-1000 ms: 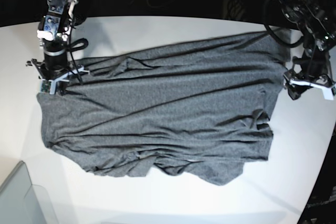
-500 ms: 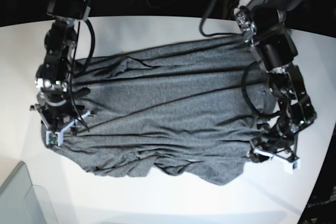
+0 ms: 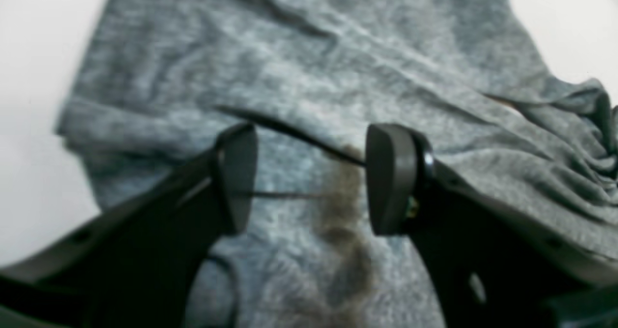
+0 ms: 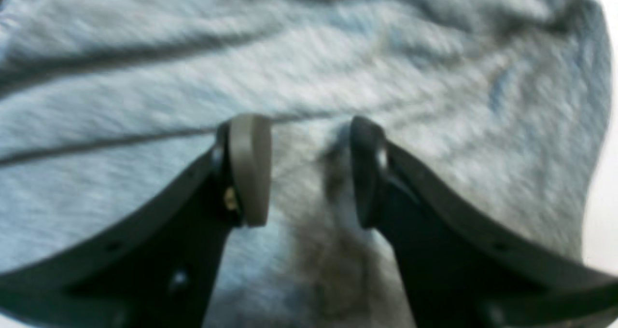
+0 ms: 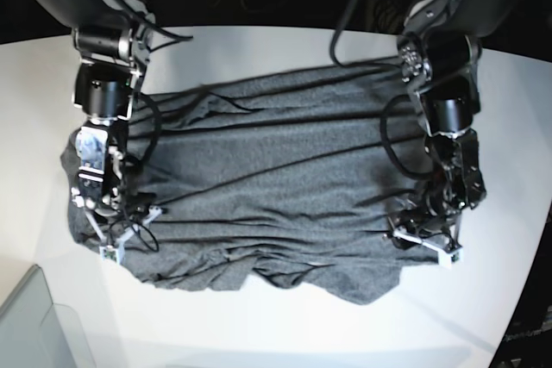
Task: Layout the t-shirt on the table in an organized manner, then fold the t-shirt properly
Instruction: 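Lower both grippers onto the shirt's sides near the hem and grasp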
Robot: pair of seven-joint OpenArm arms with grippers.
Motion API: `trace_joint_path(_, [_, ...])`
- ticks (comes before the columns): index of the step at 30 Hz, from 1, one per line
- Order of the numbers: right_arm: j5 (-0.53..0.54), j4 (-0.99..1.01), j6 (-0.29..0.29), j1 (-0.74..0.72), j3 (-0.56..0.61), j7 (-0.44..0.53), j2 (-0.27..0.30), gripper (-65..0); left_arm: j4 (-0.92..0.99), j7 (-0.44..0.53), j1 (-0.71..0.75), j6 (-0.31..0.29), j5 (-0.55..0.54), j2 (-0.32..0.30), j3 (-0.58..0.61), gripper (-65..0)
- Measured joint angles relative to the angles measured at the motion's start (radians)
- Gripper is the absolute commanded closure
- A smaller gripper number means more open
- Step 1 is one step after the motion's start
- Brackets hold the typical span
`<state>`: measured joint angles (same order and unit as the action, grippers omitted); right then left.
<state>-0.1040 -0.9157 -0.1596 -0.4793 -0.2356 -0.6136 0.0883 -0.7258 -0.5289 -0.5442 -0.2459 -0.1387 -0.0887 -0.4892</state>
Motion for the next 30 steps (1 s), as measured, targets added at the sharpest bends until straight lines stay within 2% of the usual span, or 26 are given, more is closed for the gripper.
trace_joint_path(8, [0.022,-0.040,0.002,0.108,-0.001,0.104,0.008,-27.3,0.011,-0.001,-0.007,0.000,-0.001,-0.025,0.001,-34.6])
trace_joint_path(13, [0.026,-0.282,0.003,0.291,-0.001,0.076,-0.003,-27.3,0.003,0.003,-0.032,-0.002,-0.007,-0.021,0.001,-34.6])
trace_joint_path(19, [0.002,-0.564,0.000,0.446,0.043,-0.025,-0.033,-27.3,0.000,-0.006,-0.049,0.003,-0.008,-0.009,-0.001,-34.6])
trace_joint_path(24, [0.003,-0.682,0.002,0.388,0.068,-0.003,-0.023,-27.3,0.000,-0.007,-0.051,-0.002,-0.007,0.009,0.000,-34.7])
trace_joint_path(27, [-0.001,-0.635,0.001,0.329,0.099,-0.011,-0.022,-27.3,0.000,-0.002,-0.049,-0.002,-0.007,0.003,0.000,-34.7])
trace_joint_path(30, [0.000,-0.505,0.001,0.238,0.139,-0.019,-0.023,-27.3,-0.001,-0.005,-0.053,-0.005,-0.008,0.003,0.000,-34.7])
